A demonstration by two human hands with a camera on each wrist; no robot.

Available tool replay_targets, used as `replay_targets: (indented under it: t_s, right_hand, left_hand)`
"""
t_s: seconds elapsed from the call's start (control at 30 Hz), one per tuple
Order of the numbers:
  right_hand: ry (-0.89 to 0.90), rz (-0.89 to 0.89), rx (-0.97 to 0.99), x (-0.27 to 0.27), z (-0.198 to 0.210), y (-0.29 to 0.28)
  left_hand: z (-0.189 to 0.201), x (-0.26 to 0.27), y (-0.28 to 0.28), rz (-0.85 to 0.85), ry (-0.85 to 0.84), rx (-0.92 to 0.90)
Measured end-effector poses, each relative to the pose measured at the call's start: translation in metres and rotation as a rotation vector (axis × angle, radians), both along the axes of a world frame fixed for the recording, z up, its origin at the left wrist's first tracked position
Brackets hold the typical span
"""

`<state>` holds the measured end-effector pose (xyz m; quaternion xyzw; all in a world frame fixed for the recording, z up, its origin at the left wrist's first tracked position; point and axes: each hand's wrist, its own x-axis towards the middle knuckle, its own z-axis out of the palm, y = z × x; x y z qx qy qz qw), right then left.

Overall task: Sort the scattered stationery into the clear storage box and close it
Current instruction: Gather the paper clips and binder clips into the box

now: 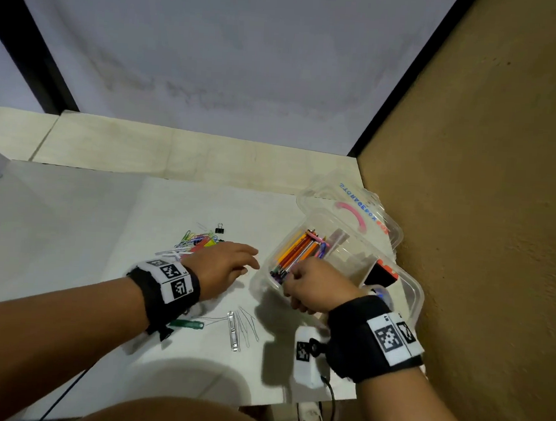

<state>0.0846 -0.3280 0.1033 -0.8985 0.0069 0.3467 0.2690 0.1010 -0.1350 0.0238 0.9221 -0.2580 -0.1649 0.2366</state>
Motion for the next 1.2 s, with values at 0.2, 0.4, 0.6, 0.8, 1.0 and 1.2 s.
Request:
replay_targets:
  t_s: [0.2,0.4,0.6,0.8,1.0,1.2]
  right_hand:
    - [-0.021,0.277,-0.096,-0.013,-0.049,0.07]
    - [0.109,0.458,-0.452,-0.024,-0.087,0.081]
    - [0.089,0.271,-0.412,-0.024,-0.124,0.087]
    - [0.027,0.123,-0.29,-0.015,-0.142,0.096]
    - [-0.069,-0.195,-0.06,0.0,-0.141,0.096]
    - [-0.045,-0.339,0.124,0.013,-0.156,0.105]
  left_hand:
    - [-0.014,-0.004,0.069,0.14,0.071,0.078]
    - [-0.043,-0.026,0.116,0.111,0.19,0.32]
    - [-0.059,-0.039,0.111,-0.03,0.244,0.384]
    - [-0.068,-0.047,0.082,-0.14,0.236,0.418]
    - [-0.071,-0.053,0.066,-0.125,0.274,0.487]
    - [-0.078,-0.059,0.07,-0.026,0.287,0.458]
